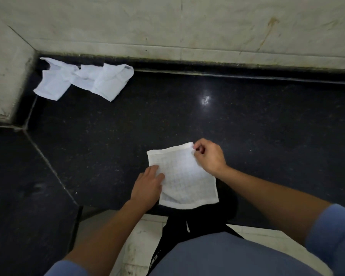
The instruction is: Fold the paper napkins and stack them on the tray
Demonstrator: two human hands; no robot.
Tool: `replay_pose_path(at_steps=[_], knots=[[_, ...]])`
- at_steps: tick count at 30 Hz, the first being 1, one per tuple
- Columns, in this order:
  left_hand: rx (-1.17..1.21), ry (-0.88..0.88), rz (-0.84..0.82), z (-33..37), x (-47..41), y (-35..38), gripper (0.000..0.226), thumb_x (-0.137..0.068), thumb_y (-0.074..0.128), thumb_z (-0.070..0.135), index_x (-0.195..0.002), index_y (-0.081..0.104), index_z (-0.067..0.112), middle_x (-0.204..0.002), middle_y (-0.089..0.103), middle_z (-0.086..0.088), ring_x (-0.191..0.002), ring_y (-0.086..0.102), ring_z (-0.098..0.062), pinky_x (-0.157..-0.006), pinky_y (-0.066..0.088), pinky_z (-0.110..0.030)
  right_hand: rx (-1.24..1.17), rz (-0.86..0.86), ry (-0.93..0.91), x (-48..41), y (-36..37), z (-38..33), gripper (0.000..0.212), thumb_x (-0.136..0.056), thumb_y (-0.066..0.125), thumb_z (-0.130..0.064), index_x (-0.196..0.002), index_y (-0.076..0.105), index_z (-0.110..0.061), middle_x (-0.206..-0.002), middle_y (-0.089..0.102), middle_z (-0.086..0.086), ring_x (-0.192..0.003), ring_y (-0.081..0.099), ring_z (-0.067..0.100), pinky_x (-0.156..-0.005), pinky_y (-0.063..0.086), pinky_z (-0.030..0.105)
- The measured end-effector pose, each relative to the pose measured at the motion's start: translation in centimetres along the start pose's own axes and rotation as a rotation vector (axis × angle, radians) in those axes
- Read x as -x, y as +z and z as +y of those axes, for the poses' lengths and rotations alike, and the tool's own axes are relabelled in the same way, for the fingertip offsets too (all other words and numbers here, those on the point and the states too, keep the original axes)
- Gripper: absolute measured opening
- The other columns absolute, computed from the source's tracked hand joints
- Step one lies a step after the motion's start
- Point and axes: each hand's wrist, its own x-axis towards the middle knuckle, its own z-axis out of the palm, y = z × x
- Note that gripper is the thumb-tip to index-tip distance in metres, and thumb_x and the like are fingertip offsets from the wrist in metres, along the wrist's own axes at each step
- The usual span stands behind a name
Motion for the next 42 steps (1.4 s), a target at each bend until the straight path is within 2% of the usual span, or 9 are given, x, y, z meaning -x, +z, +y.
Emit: replay_pose_path(at_steps=[3,8,13,19,25,31,35,39,42], knots=[[-0.005,0.02,0.003,0.0,-0.4,-0.1,0.029,-0.085,0.061,0.018,-0.113,0.062,0.013,-0.146,0.038,-0.018,-0.132,0.039,-0.035,-0.102,0.038,-0.045,0.113,-0.031,-0.061,0.0,-1.0,0.9,0.011,-0.086,0.064,-0.014,-0.089,0.065,-0.024,-0.086,0.058,-0.004,-0.073,0.058,0.013,-0.071,0.051,0.031],[-0.043,0.015,-0.05,-0.3,-1.3,-0.6,0.033,-0.094,0.049,0.028,-0.125,0.05,0.018,-0.155,0.019,-0.012,-0.144,0.016,-0.028,-0.114,0.023,-0.042,0.342,-0.082,-0.023,-1.0,-0.2,0.2,0.043,-0.092,0.056,-0.037,-0.132,0.047,-0.023,-0.125,0.05,0.005,-0.102,0.059,0.027,-0.077,0.047,0.034],[-0.044,0.022,-0.086,-0.6,-1.4,-0.8,0.036,-0.094,0.049,0.032,-0.127,0.048,0.02,-0.156,0.017,-0.009,-0.145,0.014,-0.027,-0.114,0.025,-0.042,0.378,-0.27,-0.014,-1.6,1.3,-0.6,0.019,-0.083,0.065,-0.029,-0.1,0.062,-0.022,-0.096,0.064,0.002,-0.091,0.063,0.025,-0.066,0.043,0.03],[-0.021,0.019,-0.12,-0.5,-1.3,-1.2,0.039,-0.092,0.05,0.03,-0.129,0.047,0.019,-0.156,0.017,-0.011,-0.144,0.016,-0.028,-0.113,0.026,-0.044,0.043,-0.163,-0.012,-1.9,-0.1,-0.3,0.02,-0.079,0.073,-0.023,-0.082,0.059,-0.01,-0.079,0.061,0.003,-0.074,0.06,0.02,-0.064,0.048,0.031],[-0.057,0.005,-0.166,-0.4,-2.5,-1.9,0.052,-0.094,0.047,0.031,-0.143,0.031,0.023,-0.158,0.008,-0.01,-0.146,0.005,-0.027,-0.116,0.016,-0.043,0.202,0.026,0.112,-4.3,-2.4,1.6,0.023,-0.082,0.065,-0.017,-0.101,0.052,-0.021,-0.09,0.064,0.001,-0.084,0.062,0.023,-0.073,0.053,0.037],[-0.084,0.01,-0.117,0.1,-2.8,-2.3,0.052,-0.096,0.043,0.032,-0.146,0.029,0.025,-0.159,0.006,-0.011,-0.146,0.003,-0.029,-0.117,0.014,-0.042,0.683,-0.016,-0.417,-1.6,-1.4,2.8,0.037,-0.089,0.054,-0.011,-0.125,0.055,-0.018,-0.116,0.054,0.006,-0.103,0.052,0.025,-0.065,0.049,0.035],[-0.083,0.008,-0.15,-0.1,-1.8,-1.4,0.051,-0.093,0.048,0.028,-0.143,0.037,0.022,-0.158,0.014,-0.012,-0.145,0.011,-0.032,-0.115,0.02,-0.047,0.722,-0.152,-0.372,0.4,-1.6,4.3,0.035,-0.092,0.052,-0.025,-0.127,0.054,-0.021,-0.123,0.049,0.004,-0.109,0.048,0.022,-0.071,0.051,0.035],[-0.056,0.035,0.03,0.0,-0.8,-1.0,0.028,-0.074,0.07,0.015,-0.101,0.066,0.012,-0.119,0.059,-0.015,-0.11,0.056,-0.033,-0.086,0.05,-0.045,0.72,-0.146,-0.594,3.4,-2.4,4.6,0.03,-0.069,0.078,-0.031,-0.095,0.067,-0.02,-0.093,0.061,0.0,-0.082,0.061,0.019,-0.055,0.051,0.029],[-0.005,0.153,0.043,1.6,-0.1,-0.6,0.014,-0.069,0.072,0.012,-0.079,0.064,0.015,-0.083,0.058,-0.002,-0.075,0.056,-0.019,-0.063,0.048,-0.032,0.861,-0.416,-0.589,6.2,-1.8,6.2,0.033,-0.068,0.075,-0.036,-0.096,0.064,-0.022,-0.091,0.062,-0.001,-0.085,0.061,0.02,-0.06,0.05,0.033]])
